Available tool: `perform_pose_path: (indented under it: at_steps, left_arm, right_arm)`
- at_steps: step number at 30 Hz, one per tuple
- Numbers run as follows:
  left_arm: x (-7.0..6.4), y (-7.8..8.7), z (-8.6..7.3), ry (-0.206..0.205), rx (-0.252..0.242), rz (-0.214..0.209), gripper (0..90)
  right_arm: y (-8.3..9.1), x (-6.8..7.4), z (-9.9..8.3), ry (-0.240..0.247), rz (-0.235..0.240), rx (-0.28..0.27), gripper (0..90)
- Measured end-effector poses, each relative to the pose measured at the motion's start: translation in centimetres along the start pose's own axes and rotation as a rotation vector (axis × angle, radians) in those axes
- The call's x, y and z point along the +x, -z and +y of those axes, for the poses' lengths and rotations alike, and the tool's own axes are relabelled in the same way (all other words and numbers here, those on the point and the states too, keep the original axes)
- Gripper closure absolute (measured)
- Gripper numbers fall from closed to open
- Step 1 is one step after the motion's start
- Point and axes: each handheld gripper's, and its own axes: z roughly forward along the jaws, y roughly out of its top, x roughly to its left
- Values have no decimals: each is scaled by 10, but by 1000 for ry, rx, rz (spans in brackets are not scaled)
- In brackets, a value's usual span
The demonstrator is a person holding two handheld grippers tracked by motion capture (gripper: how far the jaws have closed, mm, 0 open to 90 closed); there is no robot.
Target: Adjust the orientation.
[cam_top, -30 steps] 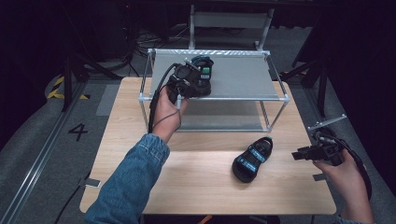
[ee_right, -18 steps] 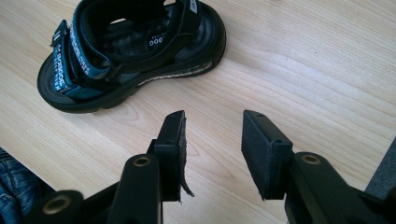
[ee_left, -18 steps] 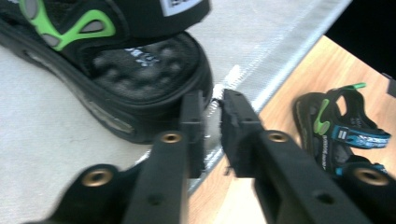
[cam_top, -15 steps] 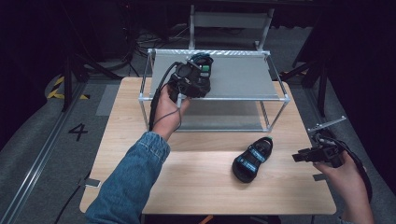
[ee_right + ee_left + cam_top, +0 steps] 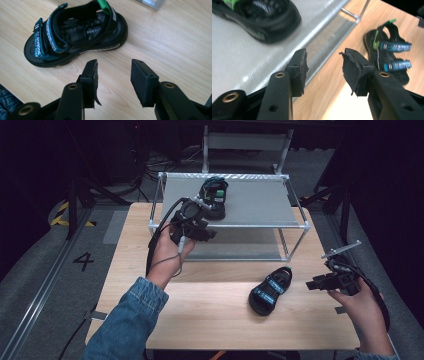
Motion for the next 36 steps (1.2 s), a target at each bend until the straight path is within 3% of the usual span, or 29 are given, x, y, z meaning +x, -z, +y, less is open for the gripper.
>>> perform_pose_path:
  at_steps: [3,8,16,19,24,29,32,34,36]
  left_arm:
    - [-3,1,-14,9,34,9,506]
    - [0,5,-39,57,16,9,490]
    - [20,7,-77,140,17,-3,493]
    - [31,8,-87,174,30,7,490]
    - [40,10,-96,197,41,37,435]
    - [41,16,-106,172,70,121,397]
    - [44,19,-111,187,65,128,383]
    - [46,20,-115,192,71,134,380]
    - [48,21,-117,204,73,137,379]
  right_arm:
    - [-3,4,9,24,-8,15,575]
    - [-6,11,28,55,-32,37,577]
    - [-14,16,50,64,-37,50,571]
    - [-18,19,57,74,-49,54,565]
    - [-31,19,68,87,-52,81,582]
    - [-45,20,79,115,-71,116,643]
    - [-49,20,82,118,-80,128,732]
    - [-49,21,82,120,-87,130,844]
    - [-48,22,82,121,-92,129,854]
